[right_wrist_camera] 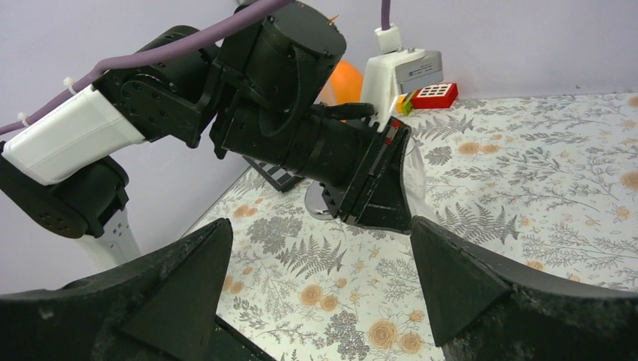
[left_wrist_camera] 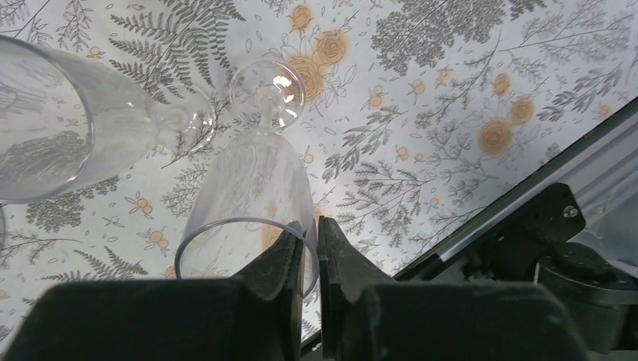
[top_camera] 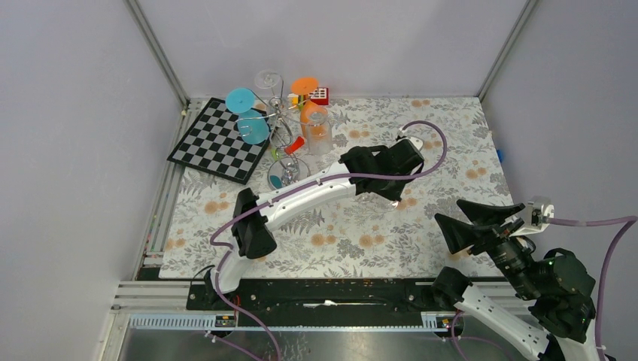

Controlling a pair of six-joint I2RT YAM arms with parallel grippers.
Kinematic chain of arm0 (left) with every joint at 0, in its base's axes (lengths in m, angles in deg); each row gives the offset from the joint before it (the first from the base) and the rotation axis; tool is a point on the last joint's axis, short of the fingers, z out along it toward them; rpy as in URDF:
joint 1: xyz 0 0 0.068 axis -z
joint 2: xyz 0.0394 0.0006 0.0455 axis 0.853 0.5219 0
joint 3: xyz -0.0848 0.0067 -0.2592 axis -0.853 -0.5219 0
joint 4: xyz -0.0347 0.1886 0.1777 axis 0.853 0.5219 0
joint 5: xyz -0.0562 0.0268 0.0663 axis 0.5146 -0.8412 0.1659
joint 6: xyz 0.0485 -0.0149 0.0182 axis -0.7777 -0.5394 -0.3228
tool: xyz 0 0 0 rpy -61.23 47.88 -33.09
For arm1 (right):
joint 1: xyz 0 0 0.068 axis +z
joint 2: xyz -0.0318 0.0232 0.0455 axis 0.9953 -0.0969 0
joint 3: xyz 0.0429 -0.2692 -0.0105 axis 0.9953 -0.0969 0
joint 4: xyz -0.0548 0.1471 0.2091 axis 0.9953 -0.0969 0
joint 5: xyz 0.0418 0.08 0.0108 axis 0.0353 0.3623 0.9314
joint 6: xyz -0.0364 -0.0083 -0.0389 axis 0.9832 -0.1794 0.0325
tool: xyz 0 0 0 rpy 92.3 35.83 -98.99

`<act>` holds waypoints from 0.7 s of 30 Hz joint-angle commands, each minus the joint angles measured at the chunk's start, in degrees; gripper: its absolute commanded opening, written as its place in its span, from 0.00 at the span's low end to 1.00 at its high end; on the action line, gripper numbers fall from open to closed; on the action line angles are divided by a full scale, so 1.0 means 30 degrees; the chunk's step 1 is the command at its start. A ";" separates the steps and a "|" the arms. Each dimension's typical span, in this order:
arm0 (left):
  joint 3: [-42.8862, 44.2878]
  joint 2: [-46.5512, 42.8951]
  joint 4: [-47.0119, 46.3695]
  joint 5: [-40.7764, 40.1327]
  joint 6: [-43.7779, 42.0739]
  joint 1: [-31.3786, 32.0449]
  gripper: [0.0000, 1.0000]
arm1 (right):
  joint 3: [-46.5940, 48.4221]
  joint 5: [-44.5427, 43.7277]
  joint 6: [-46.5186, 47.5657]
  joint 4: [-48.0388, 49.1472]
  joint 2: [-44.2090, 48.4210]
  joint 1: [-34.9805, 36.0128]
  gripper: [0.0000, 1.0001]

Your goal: Take the wine glass off the wine glass rack

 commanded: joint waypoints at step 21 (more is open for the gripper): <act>0.1904 0.0387 0.2059 0.0994 -0.1766 -0.0098 0.04 | -0.0220 -0.1838 -0.1047 -0.0233 -0.0541 0.0044 0.95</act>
